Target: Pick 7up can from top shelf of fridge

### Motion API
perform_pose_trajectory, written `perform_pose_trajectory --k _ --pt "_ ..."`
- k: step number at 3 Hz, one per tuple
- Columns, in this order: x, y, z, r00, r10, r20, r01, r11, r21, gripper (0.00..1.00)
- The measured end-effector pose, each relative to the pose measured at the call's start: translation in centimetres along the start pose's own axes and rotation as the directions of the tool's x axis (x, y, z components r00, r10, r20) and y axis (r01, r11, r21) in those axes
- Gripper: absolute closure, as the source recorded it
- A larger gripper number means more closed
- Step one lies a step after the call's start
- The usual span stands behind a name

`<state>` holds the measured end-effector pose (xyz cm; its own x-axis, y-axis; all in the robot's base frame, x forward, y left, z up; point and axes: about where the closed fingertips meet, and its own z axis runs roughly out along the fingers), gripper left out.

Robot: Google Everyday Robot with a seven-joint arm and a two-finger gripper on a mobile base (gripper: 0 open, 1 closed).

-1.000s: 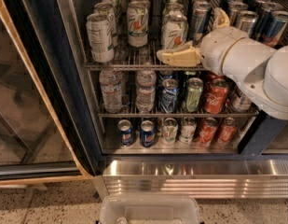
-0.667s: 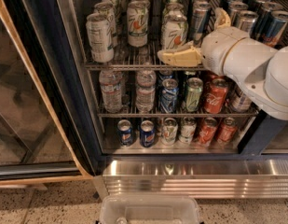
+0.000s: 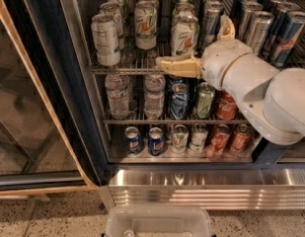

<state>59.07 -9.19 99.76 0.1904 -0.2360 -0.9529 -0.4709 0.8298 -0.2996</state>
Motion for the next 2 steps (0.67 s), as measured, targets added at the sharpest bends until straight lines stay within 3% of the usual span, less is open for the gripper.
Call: perform_pose_trajectory --k 1,2 --pt "-0.8 2.3 -1.2 0.999 0.018 0.036 -0.020 0.9988 0.046 0.00" --pt "-0.9 2.7 1.2 0.999 0.017 0.050 -0.020 0.9987 0.048 0.00"
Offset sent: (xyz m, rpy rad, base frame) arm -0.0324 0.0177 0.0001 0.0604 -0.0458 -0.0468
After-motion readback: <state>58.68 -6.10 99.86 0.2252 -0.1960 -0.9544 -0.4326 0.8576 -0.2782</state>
